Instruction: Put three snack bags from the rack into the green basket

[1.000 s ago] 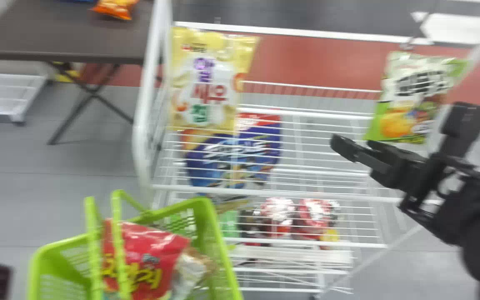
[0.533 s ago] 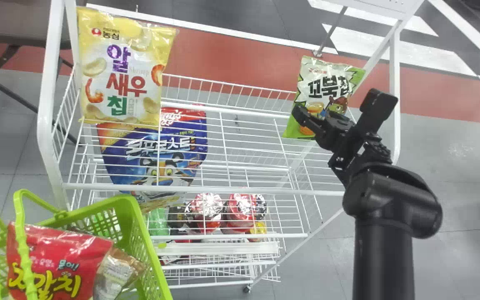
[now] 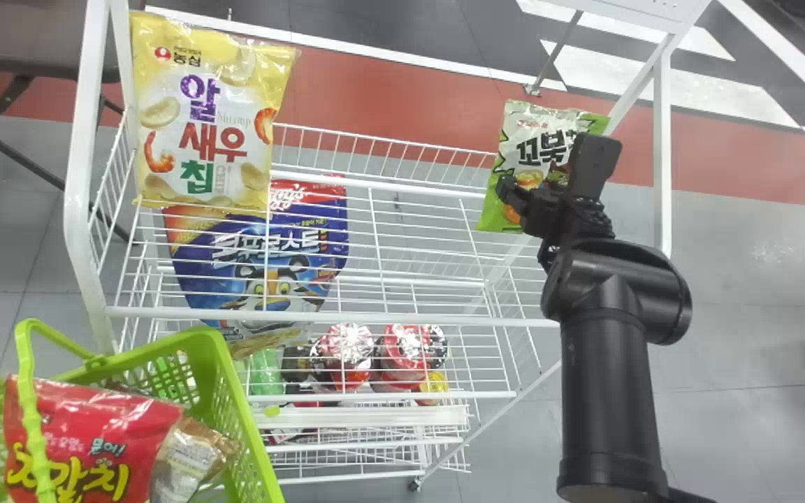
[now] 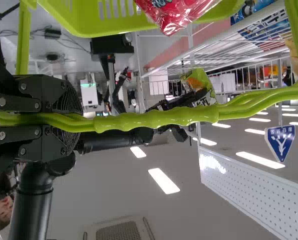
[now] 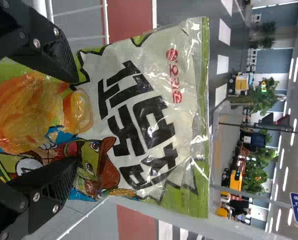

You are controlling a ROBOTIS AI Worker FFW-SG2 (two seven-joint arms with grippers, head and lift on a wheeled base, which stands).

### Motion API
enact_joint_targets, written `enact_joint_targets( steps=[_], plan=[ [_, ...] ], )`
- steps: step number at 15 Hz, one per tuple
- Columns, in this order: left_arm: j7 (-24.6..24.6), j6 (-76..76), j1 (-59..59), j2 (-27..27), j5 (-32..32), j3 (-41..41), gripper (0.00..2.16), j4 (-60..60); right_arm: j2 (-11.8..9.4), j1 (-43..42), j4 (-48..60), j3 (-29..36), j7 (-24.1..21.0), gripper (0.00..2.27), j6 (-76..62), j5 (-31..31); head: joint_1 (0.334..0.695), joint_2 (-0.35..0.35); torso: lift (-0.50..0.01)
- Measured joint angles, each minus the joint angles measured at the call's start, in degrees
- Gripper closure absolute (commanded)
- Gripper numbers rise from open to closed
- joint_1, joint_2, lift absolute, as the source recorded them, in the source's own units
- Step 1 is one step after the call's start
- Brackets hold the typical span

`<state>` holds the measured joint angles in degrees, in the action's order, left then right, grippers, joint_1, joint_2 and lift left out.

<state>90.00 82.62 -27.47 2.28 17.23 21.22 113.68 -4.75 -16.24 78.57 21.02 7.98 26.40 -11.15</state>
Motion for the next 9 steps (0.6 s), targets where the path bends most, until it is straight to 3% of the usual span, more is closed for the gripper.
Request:
enact_joint_targets(
  steps=[3,9],
  plan=[
    [0.0,0.1,0.0,0.0,0.0,0.2,2.15,0.0,0.3,1.7,1.1,-0.4,-3.4,2.25,-1.8,0.4,0.695,-0.35,0.0],
    [0.0,0.1,0.2,0.0,0.0,0.1,2.15,0.0,0.4,5.4,4.5,0.1,-3.4,2.25,-4.0,2.7,0.695,-0.35,0.0]
  ],
)
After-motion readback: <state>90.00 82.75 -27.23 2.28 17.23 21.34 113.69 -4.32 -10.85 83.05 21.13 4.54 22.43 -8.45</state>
